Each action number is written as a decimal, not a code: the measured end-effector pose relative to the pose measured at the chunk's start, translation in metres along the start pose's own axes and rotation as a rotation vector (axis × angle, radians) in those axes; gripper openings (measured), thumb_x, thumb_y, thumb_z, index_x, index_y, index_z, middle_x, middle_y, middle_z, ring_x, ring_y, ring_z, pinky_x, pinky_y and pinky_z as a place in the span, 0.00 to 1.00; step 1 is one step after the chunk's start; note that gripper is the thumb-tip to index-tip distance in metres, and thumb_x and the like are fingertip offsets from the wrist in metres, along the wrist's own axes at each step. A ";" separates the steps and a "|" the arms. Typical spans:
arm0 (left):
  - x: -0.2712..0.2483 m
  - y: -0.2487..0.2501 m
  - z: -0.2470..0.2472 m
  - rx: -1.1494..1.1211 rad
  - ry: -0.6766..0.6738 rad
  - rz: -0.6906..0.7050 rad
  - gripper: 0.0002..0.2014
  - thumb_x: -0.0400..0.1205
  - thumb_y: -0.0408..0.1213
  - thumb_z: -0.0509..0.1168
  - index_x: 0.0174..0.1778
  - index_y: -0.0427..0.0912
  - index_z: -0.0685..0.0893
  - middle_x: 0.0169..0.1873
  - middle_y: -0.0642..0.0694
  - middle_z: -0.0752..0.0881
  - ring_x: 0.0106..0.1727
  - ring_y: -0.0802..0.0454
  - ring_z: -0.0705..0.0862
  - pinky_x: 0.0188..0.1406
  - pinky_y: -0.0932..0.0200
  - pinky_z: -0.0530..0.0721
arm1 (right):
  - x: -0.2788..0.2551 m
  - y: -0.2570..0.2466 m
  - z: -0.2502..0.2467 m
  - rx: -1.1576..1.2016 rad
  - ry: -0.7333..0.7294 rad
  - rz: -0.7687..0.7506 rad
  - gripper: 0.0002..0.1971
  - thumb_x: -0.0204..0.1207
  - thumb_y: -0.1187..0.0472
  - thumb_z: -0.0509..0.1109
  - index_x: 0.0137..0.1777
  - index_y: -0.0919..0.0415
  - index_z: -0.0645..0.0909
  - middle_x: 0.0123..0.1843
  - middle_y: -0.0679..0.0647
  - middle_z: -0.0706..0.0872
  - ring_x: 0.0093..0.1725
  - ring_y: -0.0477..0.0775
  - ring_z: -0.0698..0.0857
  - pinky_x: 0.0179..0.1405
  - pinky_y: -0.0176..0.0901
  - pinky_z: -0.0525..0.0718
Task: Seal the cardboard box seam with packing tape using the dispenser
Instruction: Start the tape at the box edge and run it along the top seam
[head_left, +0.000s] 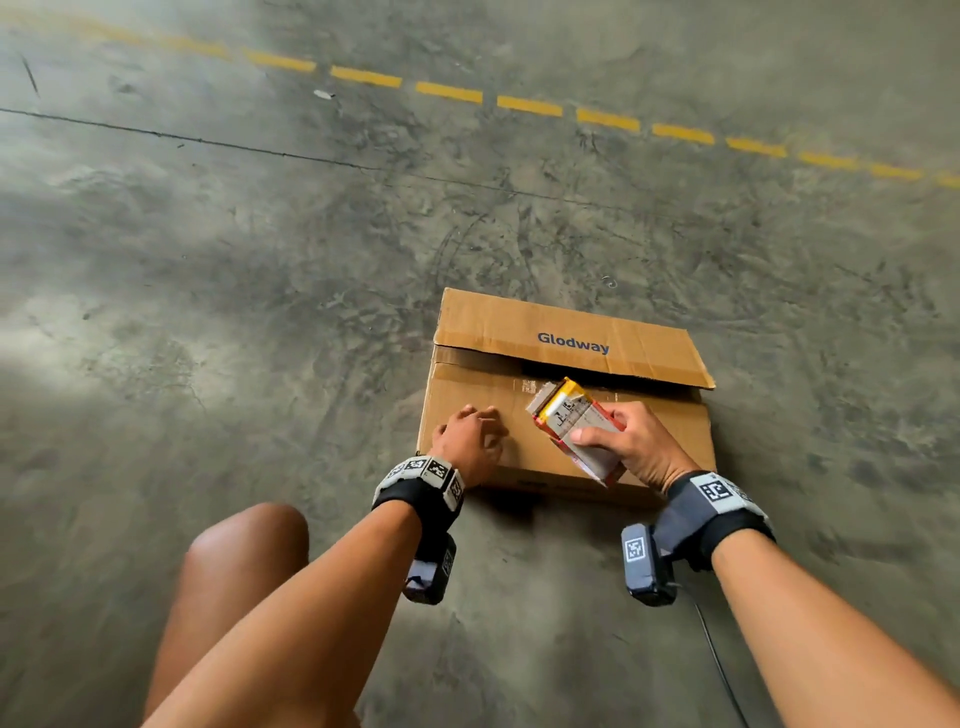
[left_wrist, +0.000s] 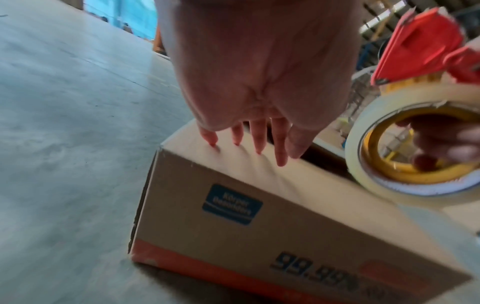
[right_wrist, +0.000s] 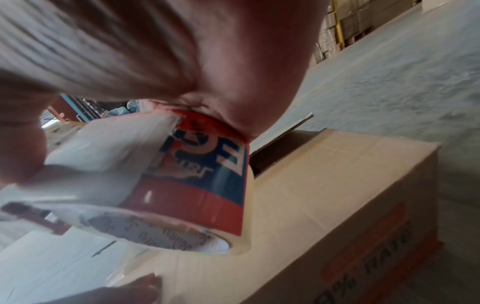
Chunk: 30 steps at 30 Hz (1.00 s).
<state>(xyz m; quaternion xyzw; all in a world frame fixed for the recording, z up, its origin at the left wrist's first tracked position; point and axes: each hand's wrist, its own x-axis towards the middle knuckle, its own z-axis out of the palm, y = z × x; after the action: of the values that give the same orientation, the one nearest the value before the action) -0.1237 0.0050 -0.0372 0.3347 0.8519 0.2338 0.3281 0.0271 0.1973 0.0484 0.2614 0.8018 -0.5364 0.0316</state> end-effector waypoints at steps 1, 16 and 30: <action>0.000 -0.002 -0.004 -0.075 0.030 -0.007 0.15 0.83 0.48 0.60 0.62 0.57 0.87 0.73 0.51 0.81 0.80 0.46 0.71 0.75 0.43 0.73 | 0.006 -0.002 0.002 -0.004 0.003 0.002 0.34 0.59 0.36 0.79 0.47 0.70 0.91 0.47 0.74 0.92 0.40 0.60 0.87 0.46 0.54 0.83; 0.002 -0.003 -0.034 -0.830 0.126 -0.017 0.18 0.86 0.55 0.63 0.51 0.47 0.93 0.47 0.52 0.93 0.50 0.67 0.88 0.52 0.72 0.77 | 0.045 -0.002 0.025 -0.108 -0.126 0.002 0.25 0.56 0.31 0.78 0.38 0.53 0.91 0.37 0.55 0.94 0.35 0.58 0.90 0.36 0.47 0.85; 0.011 -0.007 -0.038 -0.843 0.239 0.024 0.09 0.81 0.40 0.73 0.44 0.36 0.92 0.40 0.45 0.92 0.42 0.56 0.87 0.54 0.56 0.82 | 0.066 -0.008 0.022 -0.132 -0.205 0.057 0.34 0.51 0.30 0.79 0.45 0.60 0.93 0.33 0.54 0.93 0.32 0.50 0.89 0.25 0.40 0.83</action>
<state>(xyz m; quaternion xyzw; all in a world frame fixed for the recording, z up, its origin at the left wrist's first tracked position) -0.1598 0.0013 -0.0202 0.1521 0.7100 0.6018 0.3325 -0.0386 0.2015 0.0242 0.2253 0.8202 -0.5052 0.1460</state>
